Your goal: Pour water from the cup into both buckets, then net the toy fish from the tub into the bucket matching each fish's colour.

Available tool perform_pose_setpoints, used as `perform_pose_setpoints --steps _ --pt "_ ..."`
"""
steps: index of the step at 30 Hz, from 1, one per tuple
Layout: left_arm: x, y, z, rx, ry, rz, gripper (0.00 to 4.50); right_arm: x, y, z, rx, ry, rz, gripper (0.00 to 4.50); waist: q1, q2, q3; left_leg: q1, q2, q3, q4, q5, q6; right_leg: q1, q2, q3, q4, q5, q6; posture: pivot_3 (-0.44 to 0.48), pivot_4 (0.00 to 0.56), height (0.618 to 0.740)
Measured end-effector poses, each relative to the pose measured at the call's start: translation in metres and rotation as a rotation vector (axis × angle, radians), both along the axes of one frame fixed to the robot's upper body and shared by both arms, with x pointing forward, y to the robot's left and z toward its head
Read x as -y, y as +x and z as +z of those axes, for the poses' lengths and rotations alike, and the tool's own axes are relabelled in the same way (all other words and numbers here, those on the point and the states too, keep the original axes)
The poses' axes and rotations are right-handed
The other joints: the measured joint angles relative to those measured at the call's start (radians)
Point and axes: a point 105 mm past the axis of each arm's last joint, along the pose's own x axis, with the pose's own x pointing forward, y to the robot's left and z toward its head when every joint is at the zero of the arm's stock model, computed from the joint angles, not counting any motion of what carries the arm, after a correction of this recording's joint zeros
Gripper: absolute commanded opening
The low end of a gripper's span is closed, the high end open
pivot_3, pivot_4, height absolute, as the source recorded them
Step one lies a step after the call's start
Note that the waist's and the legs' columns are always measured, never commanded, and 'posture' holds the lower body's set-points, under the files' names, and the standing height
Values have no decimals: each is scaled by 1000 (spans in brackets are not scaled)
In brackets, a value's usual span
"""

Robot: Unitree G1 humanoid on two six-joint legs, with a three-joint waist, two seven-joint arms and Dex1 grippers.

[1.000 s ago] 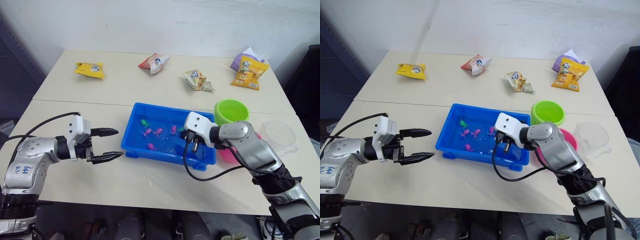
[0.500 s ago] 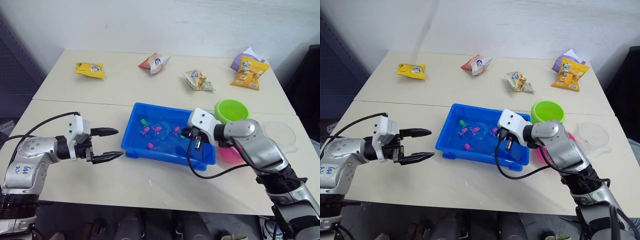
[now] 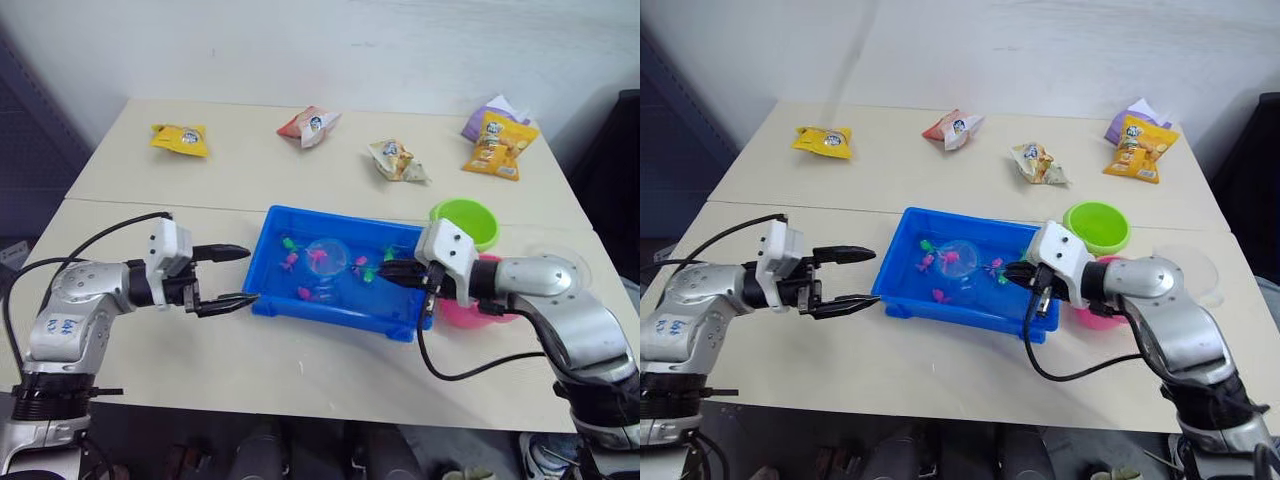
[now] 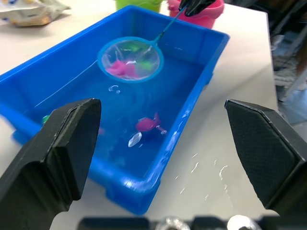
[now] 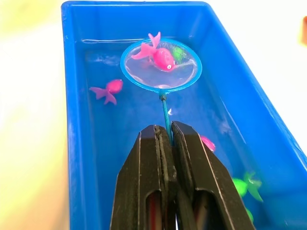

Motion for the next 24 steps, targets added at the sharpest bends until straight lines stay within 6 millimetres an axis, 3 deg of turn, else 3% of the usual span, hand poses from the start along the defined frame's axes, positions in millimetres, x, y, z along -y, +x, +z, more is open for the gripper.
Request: perform_pose_setpoints --steps 3,7,19,24 --pt "14 4 11 19 -40 -51 4435 20 -13 -2 -2 16 -69 0 14 0 0 0 0 0 0 0 0 0 0 0 0 0 0 0 150 738" --pt "33 8 22 33 -53 -138 4435 44 -37 11 38 98 -155 0 24 0 0 0 0 0 0 0 0 1 1 0 0 0 1 0 150 738" --pt "74 13 23 -2 -93 -368 4435 113 -96 19 198 80 -437 0 26 0 0 1 -1 1 1 0 0 2 3 1 -1 1 1 0 150 738" --pt "88 10 18 -22 -111 -433 4435 138 -113 15 306 -18 -554 0 22 0 0 5 -1 3 0 0 0 3 4 4 0 1 1 0 150 738"
